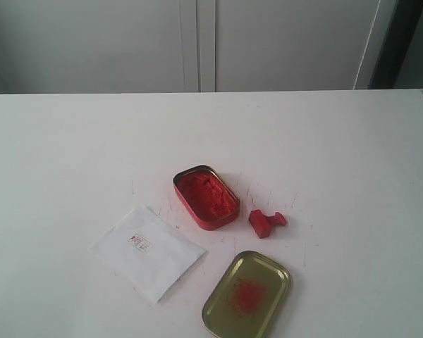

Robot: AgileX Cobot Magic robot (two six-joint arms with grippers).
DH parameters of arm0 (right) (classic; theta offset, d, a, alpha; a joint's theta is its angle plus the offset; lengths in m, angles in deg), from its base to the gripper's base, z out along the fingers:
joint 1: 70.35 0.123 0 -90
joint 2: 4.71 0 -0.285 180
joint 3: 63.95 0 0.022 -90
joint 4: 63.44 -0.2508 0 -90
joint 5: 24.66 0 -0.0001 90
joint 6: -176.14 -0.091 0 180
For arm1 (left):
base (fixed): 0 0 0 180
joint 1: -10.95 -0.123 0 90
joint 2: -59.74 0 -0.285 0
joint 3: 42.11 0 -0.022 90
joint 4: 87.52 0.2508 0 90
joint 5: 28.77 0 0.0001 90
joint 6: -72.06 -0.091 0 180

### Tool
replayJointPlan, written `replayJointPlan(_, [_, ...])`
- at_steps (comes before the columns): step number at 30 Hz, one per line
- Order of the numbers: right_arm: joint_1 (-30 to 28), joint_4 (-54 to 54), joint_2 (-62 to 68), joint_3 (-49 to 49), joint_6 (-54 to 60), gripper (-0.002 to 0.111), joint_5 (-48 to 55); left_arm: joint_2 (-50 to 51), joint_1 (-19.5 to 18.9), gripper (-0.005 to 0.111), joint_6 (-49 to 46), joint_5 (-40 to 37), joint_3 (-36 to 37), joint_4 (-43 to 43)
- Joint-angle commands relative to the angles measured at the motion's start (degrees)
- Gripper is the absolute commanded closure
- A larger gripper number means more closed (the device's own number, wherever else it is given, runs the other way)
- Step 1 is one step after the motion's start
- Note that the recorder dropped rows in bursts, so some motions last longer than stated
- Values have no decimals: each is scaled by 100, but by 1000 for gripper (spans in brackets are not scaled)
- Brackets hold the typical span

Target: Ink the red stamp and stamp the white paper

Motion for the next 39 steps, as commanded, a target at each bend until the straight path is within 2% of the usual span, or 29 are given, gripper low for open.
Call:
replayJointPlan(1, [7, -27, -26, -355, -24, 108, -719, -2, 18, 107, 22, -14, 15, -21])
replayJointPlan(7, [7, -27, -26, -1186, -24, 108, -1378, -2, 18, 107, 22, -14, 15, -21])
replayJointPlan(24, [7, -27, -26, -1186, -72, 108, -1188, -2, 18, 107, 22, -14, 15, -21])
replayJointPlan(29, [7, -27, -26, -1186, -820, 108, -1188, -2, 18, 107, 22, -14, 15, -21])
replayJointPlan(39, [7, -27, -26, -1186, -850, 108, -1213, -2, 18, 107, 22, -14, 15, -21])
